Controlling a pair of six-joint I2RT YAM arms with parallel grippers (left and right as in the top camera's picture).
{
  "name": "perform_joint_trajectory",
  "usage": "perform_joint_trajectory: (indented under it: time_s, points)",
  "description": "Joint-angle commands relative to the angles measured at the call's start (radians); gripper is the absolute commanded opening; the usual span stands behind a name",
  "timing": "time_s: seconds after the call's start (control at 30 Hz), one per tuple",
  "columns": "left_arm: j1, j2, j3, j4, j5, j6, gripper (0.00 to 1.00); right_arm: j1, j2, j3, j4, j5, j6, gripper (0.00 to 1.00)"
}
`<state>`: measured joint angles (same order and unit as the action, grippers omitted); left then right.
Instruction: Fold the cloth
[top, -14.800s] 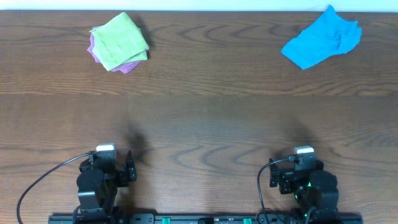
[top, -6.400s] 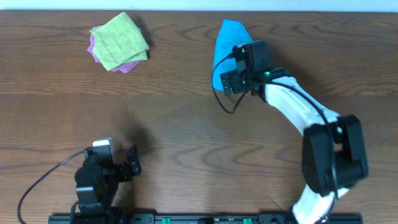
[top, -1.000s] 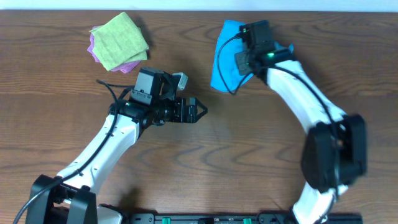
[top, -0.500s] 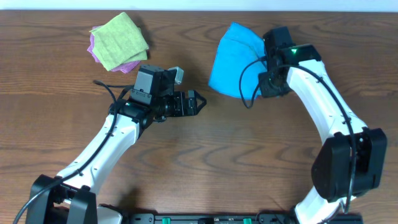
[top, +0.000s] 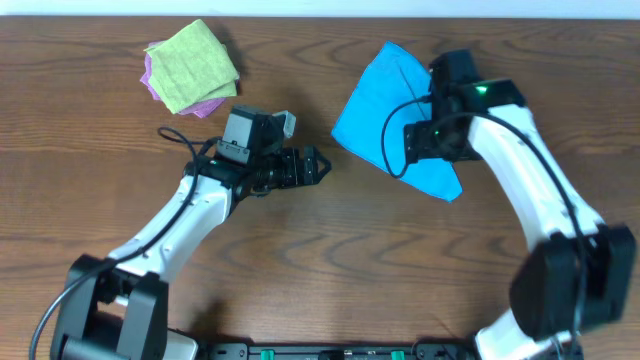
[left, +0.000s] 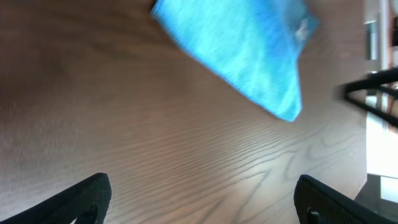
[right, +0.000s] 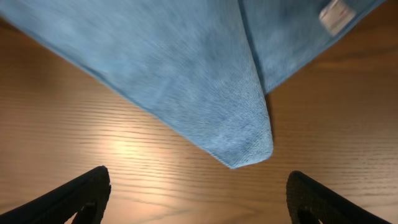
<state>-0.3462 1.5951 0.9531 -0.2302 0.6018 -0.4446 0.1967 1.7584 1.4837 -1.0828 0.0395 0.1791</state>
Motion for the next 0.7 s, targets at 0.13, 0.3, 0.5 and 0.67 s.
perform_joint_trajectory:
  time_s: [0.13, 0.3, 0.5, 0.67]
  points:
    - [-0.001, 0.020, 0.184, -0.168, -0.064, 0.043, 0.95, -0.099, -0.273, -0.140, 0.018, -0.207, 0.015, 0.89]
    - [-0.001, 0.068, 0.277, -0.230, -0.078, 0.069, 0.95, -0.230, -0.503, -0.396, 0.106, -0.428, 0.044, 0.90]
    - [0.000, 0.235, 0.340, -0.200, 0.003, 0.167, 0.95, -0.322, -0.763, -0.670, 0.275, -0.609, 0.179, 0.88]
    - [0.000, 0.386, 0.441, -0.135, 0.001, 0.206, 0.95, -0.323, -0.928, -0.853, 0.339, -0.650, 0.298, 0.86]
